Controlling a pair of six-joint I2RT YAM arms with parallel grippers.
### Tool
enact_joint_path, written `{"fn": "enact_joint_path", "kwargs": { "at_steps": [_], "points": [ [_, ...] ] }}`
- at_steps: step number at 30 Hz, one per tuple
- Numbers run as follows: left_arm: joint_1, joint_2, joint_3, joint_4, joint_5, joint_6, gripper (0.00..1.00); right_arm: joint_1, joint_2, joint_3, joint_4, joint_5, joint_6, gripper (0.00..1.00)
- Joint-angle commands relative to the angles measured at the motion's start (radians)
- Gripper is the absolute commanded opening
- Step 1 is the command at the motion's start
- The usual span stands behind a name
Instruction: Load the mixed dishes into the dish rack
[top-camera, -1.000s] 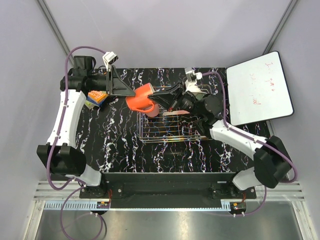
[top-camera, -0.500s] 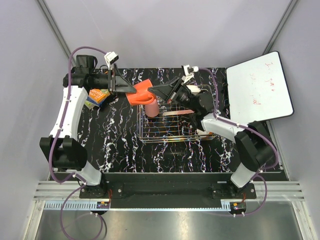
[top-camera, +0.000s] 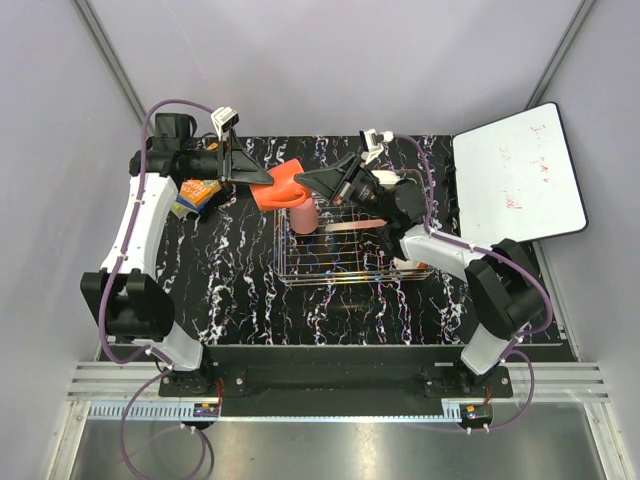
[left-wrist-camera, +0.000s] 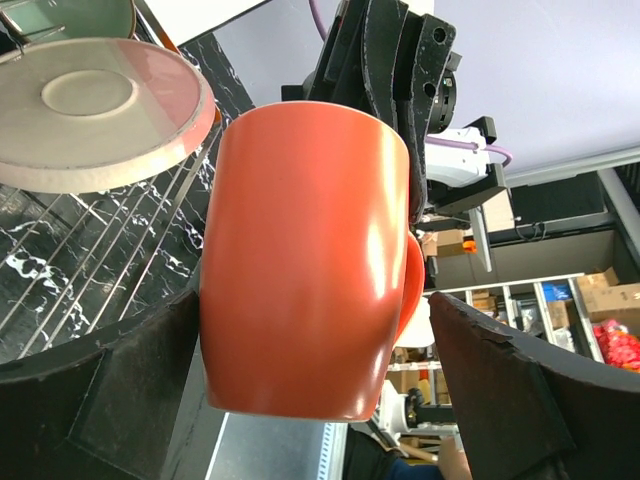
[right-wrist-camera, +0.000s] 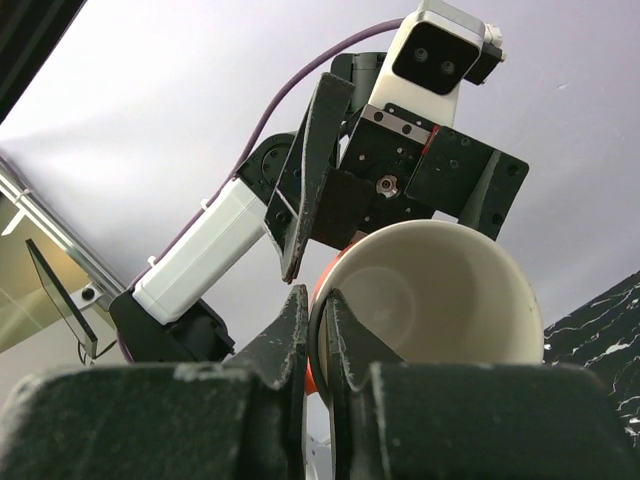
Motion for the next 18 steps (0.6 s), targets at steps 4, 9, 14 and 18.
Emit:
{"fn": "enact_joint_path", "kwargs": {
  "at_steps": [4, 9, 14, 18],
  "points": [
    [0.003, -0.065, -0.055, 0.144, 0.045, -0.178, 0.99, -0.019, 0.010, 0.092, 0.292, 0.023, -0.011, 0.00],
    [0.007, -0.140, -0.236, 0.519, 0.007, -0.637, 0.99, -0.029, 0.026, 0.161, 0.290, 0.004, -0.030, 0.00],
    [0.009, -0.158, -0.279, 0.597, -0.024, -0.682, 0.99, -0.032, 0.041, 0.180, 0.292, 0.000, -0.021, 0.00],
    [0.010, -0.155, -0.254, 0.637, -0.048, -0.692, 0.99, -0.030, 0.046, 0.158, 0.293, -0.006, -0.005, 0.00]
  ]
}}
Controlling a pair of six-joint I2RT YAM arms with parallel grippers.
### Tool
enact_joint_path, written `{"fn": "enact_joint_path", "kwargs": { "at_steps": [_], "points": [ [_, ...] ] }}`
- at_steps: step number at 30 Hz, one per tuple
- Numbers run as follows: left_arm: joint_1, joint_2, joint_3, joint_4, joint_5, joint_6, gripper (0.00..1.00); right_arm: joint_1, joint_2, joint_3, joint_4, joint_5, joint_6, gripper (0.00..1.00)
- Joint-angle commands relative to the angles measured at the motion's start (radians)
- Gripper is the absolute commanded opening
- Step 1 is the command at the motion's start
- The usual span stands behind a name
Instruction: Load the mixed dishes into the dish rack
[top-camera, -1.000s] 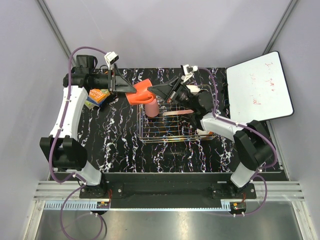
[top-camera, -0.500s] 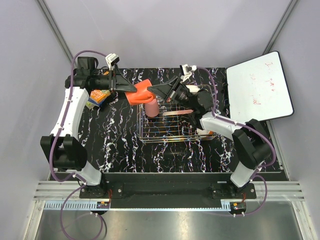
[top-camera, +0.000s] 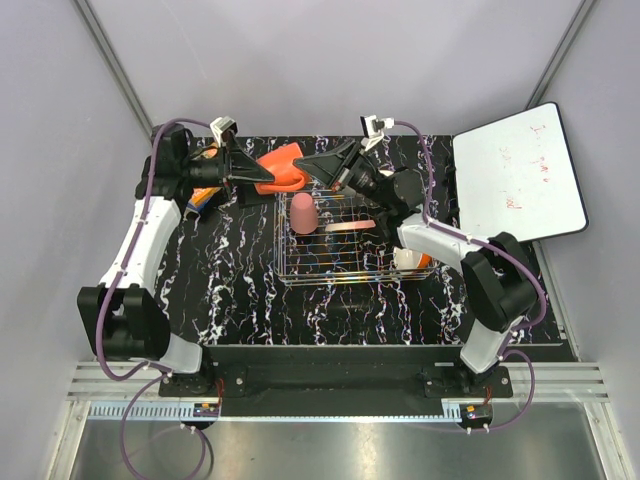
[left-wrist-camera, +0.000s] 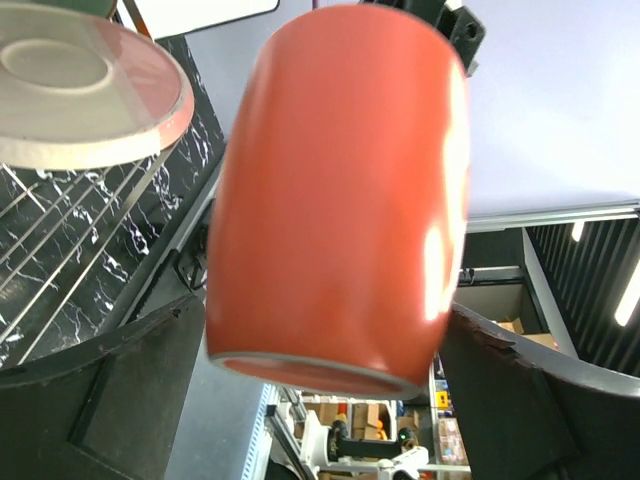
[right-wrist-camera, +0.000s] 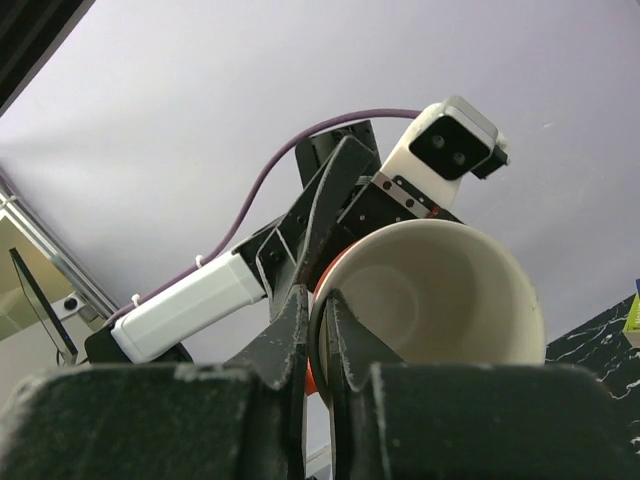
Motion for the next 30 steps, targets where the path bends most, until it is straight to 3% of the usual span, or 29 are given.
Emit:
{"fn": "enact_joint_path", "kwargs": {
  "at_steps": [1, 8, 23, 27, 30],
  "points": [
    [0.005, -0.032, 0.031, 0.131, -0.045, -0.140, 0.99, -0.002, -0.011, 0.039, 0.316, 0.002, 0.015, 0.00],
    [0.002, -0.028, -0.018, 0.335, -0.114, -0.276, 0.99, 0.008, -0.006, 0.039, 0.316, -0.006, 0.023, 0.00],
    [-0.019, -0.051, -0.102, 0.594, -0.158, -0.433, 0.99, 0.062, 0.067, 0.082, 0.315, -0.018, 0.052, 0.00],
    [-0.019, -0.046, -0.108, 0.602, -0.161, -0.438, 0.88, 0.073, 0.078, 0.084, 0.316, -0.021, 0.057, 0.00],
    [-0.018, -0.051, -0.119, 0.619, -0.158, -0.448, 0.71, 0.076, 0.075, 0.071, 0.315, -0.017, 0.061, 0.00]
  ]
}}
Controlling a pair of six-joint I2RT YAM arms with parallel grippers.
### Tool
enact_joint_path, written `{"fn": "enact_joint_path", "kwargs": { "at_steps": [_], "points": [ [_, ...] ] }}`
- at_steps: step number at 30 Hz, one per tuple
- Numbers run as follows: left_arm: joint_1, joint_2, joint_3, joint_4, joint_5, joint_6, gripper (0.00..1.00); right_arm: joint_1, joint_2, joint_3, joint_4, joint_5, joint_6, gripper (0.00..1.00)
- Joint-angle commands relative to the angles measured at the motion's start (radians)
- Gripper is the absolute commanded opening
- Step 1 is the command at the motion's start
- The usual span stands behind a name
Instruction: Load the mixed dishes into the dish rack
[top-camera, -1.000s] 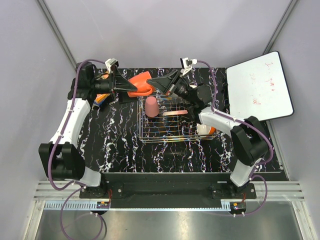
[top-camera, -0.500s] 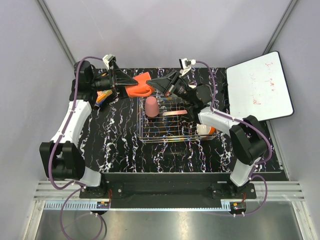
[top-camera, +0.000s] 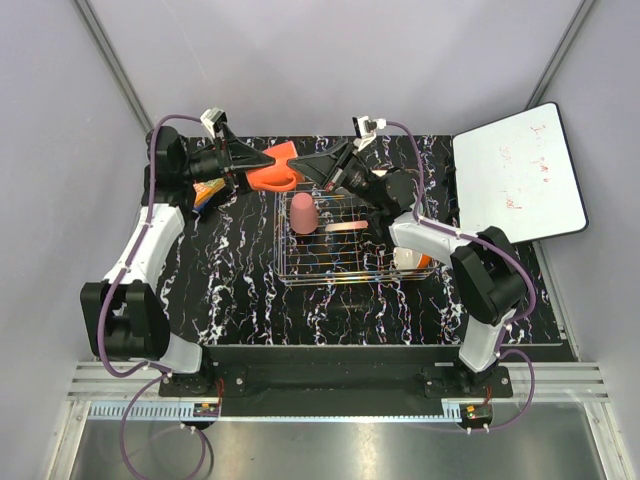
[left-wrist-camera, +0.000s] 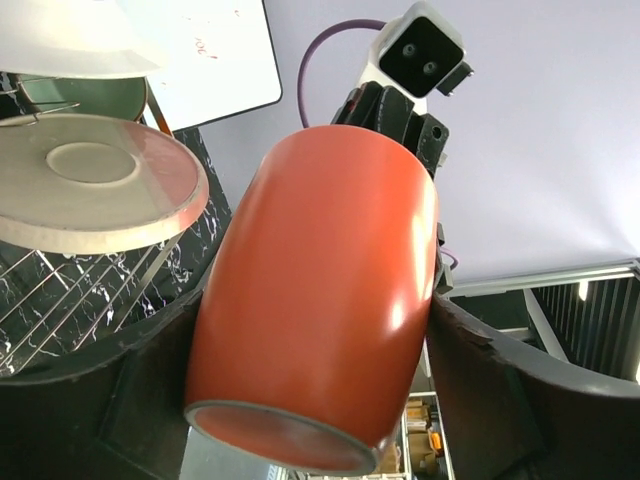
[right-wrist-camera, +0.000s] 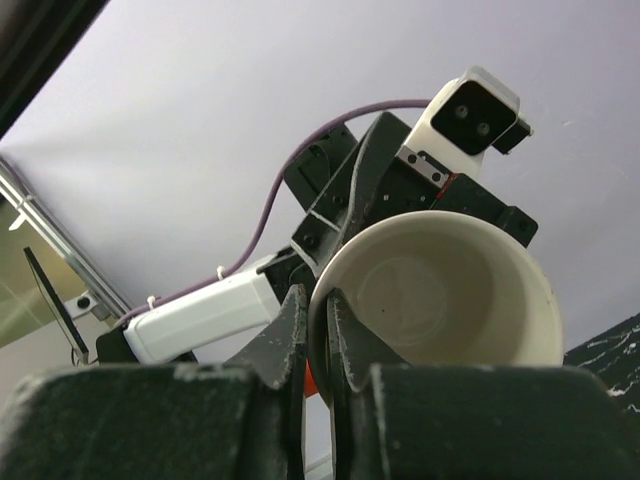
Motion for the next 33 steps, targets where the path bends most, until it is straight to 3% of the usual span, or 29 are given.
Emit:
{"fn": "enact_joint_path", "kwargs": {
  "at_steps": [1, 3, 4, 5, 7, 11, 17, 18, 20, 21, 23, 25, 26, 29, 33],
  "points": [
    [-0.017, -0.053, -0.008, 0.121, -0.009, -0.098, 0.56, 0.049, 0.003, 0.019, 0.267, -0.010, 0.036, 0.00],
    [-0.011, -0.053, -0.012, 0.157, -0.007, -0.126, 0.43, 0.048, -0.006, -0.004, 0.267, -0.008, 0.032, 0.00],
    [-0.008, -0.055, -0.016, 0.171, -0.006, -0.135, 0.29, 0.048, -0.010, -0.013, 0.267, -0.008, 0.027, 0.00],
    [-0.005, -0.055, -0.017, 0.187, -0.004, -0.150, 0.22, 0.046, -0.015, -0.024, 0.265, -0.007, 0.024, 0.00],
    [0.006, -0.055, -0.014, 0.199, 0.006, -0.156, 0.02, 0.040, -0.027, -0.054, 0.265, -0.005, 0.026, 0.07],
    [0.020, -0.068, -0.017, 0.204, 0.023, -0.163, 0.00, 0.028, -0.050, -0.108, 0.265, 0.004, 0.027, 0.12],
    [0.072, -0.084, -0.040, 0.320, 0.049, -0.258, 0.00, 0.008, -0.073, -0.160, 0.261, 0.018, 0.027, 0.41],
    [0.089, -0.085, -0.043, 0.329, 0.052, -0.259, 0.00, -0.001, -0.078, -0.177, 0.259, 0.020, 0.026, 0.57],
    [0.106, -0.093, -0.046, 0.328, 0.071, -0.258, 0.00, -0.012, -0.090, -0.200, 0.258, 0.030, 0.021, 0.76],
    [0.127, -0.096, -0.051, 0.319, 0.077, -0.250, 0.00, -0.015, -0.107, -0.223, 0.256, 0.038, 0.012, 0.99],
    [0.146, -0.107, -0.049, 0.278, 0.091, -0.183, 0.00, -0.034, -0.127, -0.244, 0.248, 0.038, 0.000, 1.00],
    [0.167, -0.113, -0.013, 0.056, 0.109, -0.048, 0.00, -0.060, -0.159, -0.277, 0.245, 0.046, -0.008, 1.00],
    [0.172, -0.108, 0.021, -0.256, 0.103, 0.197, 0.00, -0.069, -0.191, -0.286, 0.238, 0.043, -0.014, 1.00],
    [0.166, -0.046, 0.234, -0.819, 0.041, 0.711, 0.00, -0.083, -0.288, -0.298, 0.155, 0.021, -0.077, 0.99],
    [0.140, 0.050, 0.465, -1.199, -0.091, 1.067, 0.00, -0.081, -0.460, -0.263, -0.098, -0.011, -0.299, 1.00]
  ]
}}
